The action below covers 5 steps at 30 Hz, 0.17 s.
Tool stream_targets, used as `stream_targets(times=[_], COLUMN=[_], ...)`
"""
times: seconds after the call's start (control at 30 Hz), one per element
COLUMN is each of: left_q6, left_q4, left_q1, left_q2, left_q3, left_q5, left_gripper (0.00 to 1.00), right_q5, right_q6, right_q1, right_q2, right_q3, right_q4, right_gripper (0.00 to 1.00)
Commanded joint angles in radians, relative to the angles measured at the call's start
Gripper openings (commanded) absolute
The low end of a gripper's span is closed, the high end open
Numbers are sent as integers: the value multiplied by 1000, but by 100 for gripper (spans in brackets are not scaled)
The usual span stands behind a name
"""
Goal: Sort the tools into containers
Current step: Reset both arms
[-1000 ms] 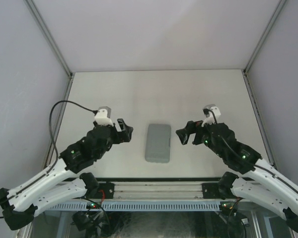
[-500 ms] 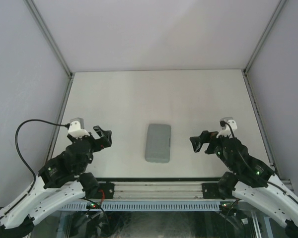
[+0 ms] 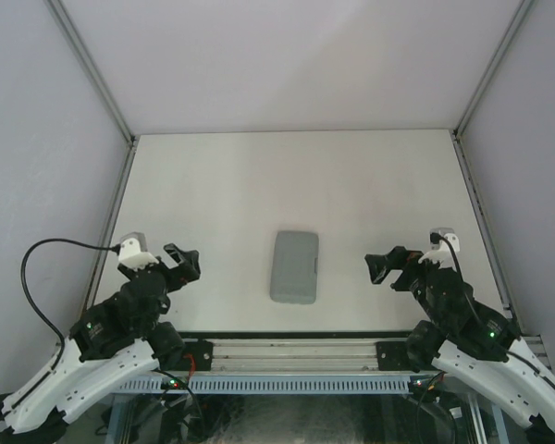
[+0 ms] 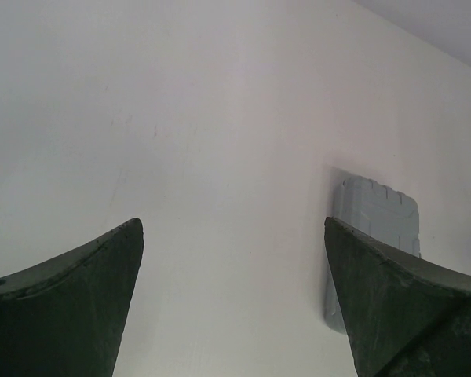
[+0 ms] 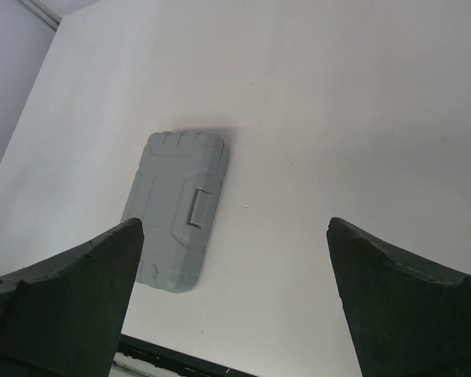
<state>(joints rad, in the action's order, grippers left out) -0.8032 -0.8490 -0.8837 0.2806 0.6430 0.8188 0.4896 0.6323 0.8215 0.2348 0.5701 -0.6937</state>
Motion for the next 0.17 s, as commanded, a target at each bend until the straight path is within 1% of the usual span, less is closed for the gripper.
stream_targets(times=[0.0,0.13], left_q6=[-24,-36], left_q4=[12,6], left_q1=[4,5], left_q2=[-11,-7], left_q3=[-11,-14], left_q5=[50,68], left_gripper=[100,100], right_q5=[21,17], right_q6=[7,-4], right_q1=[5,5], right_q2=[13,15], right_q3=[0,1], right_q4=[27,40], right_gripper=[100,100])
